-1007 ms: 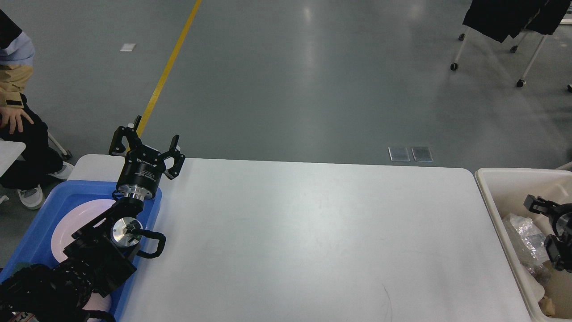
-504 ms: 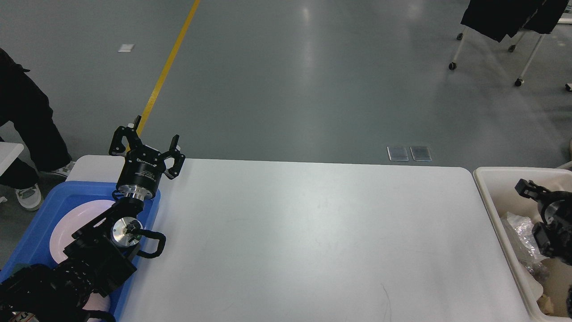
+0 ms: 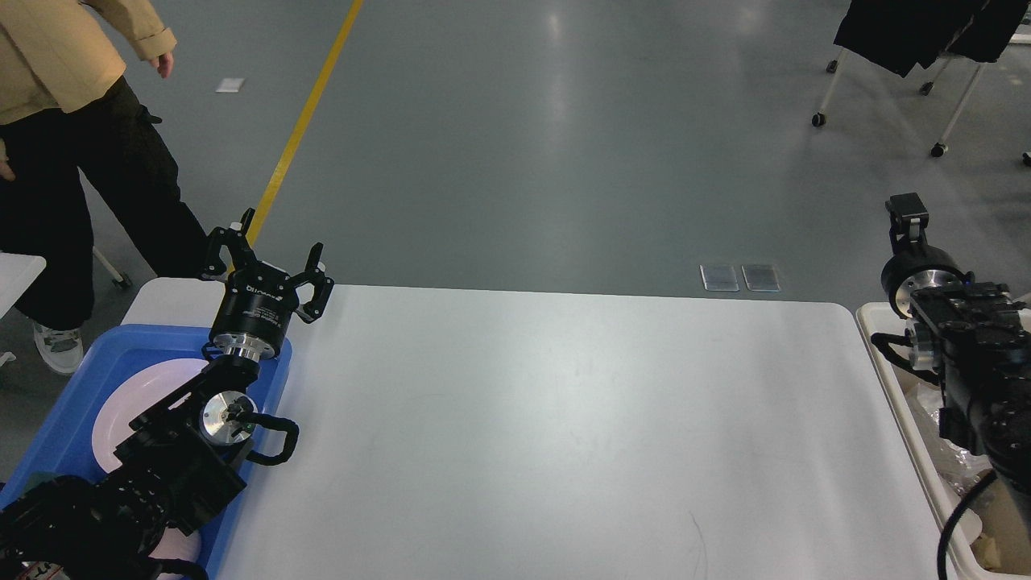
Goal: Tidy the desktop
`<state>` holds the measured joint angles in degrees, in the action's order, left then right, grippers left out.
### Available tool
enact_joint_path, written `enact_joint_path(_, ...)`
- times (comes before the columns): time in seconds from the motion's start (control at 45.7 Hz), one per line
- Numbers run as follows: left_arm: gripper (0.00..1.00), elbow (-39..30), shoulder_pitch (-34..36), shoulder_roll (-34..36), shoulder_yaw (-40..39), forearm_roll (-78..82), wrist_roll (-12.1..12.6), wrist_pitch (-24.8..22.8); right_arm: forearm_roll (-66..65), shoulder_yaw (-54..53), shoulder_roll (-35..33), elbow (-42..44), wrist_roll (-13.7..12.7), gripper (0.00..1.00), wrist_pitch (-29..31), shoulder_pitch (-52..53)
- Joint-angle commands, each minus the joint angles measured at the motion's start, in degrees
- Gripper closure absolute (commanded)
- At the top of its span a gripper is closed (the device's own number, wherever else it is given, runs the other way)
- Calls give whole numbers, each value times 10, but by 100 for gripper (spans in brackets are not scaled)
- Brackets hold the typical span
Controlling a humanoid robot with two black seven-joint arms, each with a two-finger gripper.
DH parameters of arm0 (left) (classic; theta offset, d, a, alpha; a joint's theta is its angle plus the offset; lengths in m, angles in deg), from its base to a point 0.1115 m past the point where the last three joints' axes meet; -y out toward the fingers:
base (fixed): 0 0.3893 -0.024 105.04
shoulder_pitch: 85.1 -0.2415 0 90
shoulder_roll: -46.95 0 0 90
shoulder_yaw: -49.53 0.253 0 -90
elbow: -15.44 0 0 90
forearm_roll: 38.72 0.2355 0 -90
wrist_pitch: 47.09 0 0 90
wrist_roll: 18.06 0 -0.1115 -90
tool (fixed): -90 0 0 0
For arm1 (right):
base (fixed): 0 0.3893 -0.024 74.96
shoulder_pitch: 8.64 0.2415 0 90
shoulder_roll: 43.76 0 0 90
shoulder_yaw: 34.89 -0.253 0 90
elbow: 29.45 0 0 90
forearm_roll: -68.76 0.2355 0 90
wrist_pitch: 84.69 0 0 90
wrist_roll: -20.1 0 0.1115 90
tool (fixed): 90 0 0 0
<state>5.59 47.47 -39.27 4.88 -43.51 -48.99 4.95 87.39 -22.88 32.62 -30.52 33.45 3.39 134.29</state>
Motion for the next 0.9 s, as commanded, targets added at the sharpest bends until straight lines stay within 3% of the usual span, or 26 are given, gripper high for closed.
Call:
enact_joint_path(0.0,3,0,0,0,0,0,0,0,2,-147,-5,-64,97,0,19,3)
enact_joint_path(0.109,3,0,1,0,0,0,0,-1,1,-263,-15,-118,145,0,64,-3)
enact_joint_path(0.328,3,0,1,0,0,0,0,0,1,-355,-11,-223,150,0,133,-40)
enact_joint_path(0.613,3,0,1,0,0,0,0,0,-1,-377,47,-243,149,0,32,-61)
enact_joint_path(0.876,3,0,1,0,0,0,0,-1,0,-380,44,-275,149,0,42,-71)
